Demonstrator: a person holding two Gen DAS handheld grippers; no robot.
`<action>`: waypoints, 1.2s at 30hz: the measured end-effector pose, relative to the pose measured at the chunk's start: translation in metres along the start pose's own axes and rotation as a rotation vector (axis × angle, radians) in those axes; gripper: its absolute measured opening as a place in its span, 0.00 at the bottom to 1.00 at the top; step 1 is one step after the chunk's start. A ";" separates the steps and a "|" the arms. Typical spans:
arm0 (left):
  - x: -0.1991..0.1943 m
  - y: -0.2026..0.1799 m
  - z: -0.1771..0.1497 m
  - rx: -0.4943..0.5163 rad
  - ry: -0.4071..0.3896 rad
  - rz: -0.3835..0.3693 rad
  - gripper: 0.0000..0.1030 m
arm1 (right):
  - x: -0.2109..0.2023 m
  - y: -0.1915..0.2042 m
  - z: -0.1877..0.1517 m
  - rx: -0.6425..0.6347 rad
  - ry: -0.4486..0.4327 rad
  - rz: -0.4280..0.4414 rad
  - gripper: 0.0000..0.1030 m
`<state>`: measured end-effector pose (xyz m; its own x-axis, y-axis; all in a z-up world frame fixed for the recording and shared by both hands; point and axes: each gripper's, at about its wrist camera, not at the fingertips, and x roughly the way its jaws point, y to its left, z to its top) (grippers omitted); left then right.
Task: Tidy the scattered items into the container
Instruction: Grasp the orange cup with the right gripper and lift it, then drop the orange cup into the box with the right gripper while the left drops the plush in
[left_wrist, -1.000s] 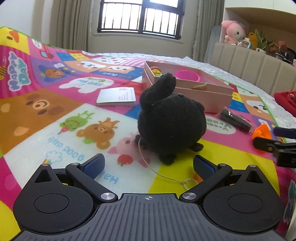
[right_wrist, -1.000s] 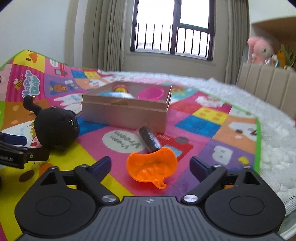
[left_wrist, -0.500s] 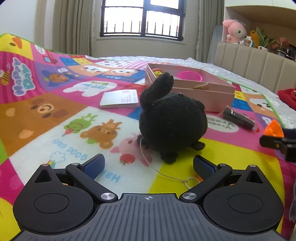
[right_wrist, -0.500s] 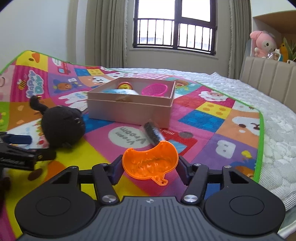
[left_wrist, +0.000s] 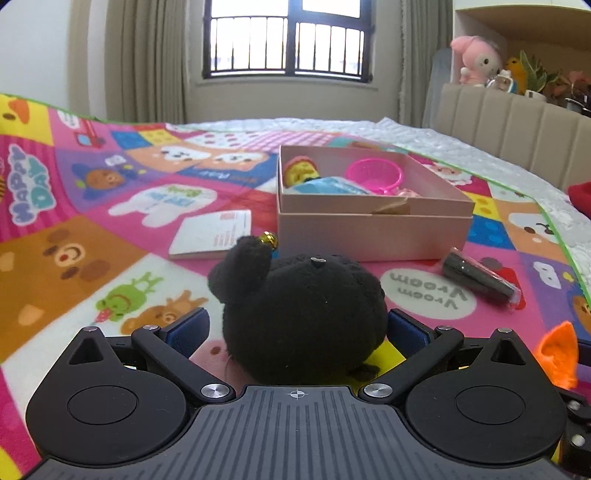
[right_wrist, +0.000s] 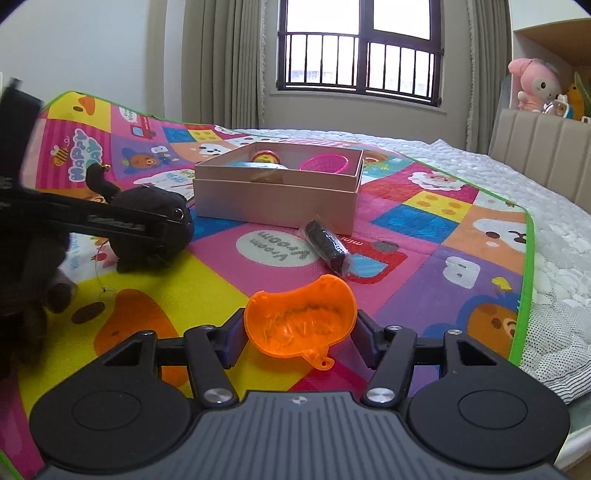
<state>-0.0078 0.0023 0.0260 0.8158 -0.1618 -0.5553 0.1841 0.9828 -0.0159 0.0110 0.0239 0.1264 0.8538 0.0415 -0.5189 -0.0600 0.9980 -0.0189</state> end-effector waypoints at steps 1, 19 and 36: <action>0.000 0.000 -0.001 0.005 -0.002 -0.002 1.00 | -0.001 -0.001 0.000 -0.002 -0.001 0.001 0.58; -0.068 -0.002 -0.022 0.085 -0.054 -0.162 0.85 | -0.024 0.008 0.009 -0.043 -0.044 -0.027 0.58; -0.073 0.005 0.171 0.065 -0.187 -0.457 0.85 | -0.048 -0.057 0.168 0.081 -0.255 0.002 0.58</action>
<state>0.0274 0.0037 0.2092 0.7271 -0.5936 -0.3450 0.5746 0.8011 -0.1674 0.0603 -0.0274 0.2961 0.9569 0.0441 -0.2870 -0.0292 0.9980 0.0561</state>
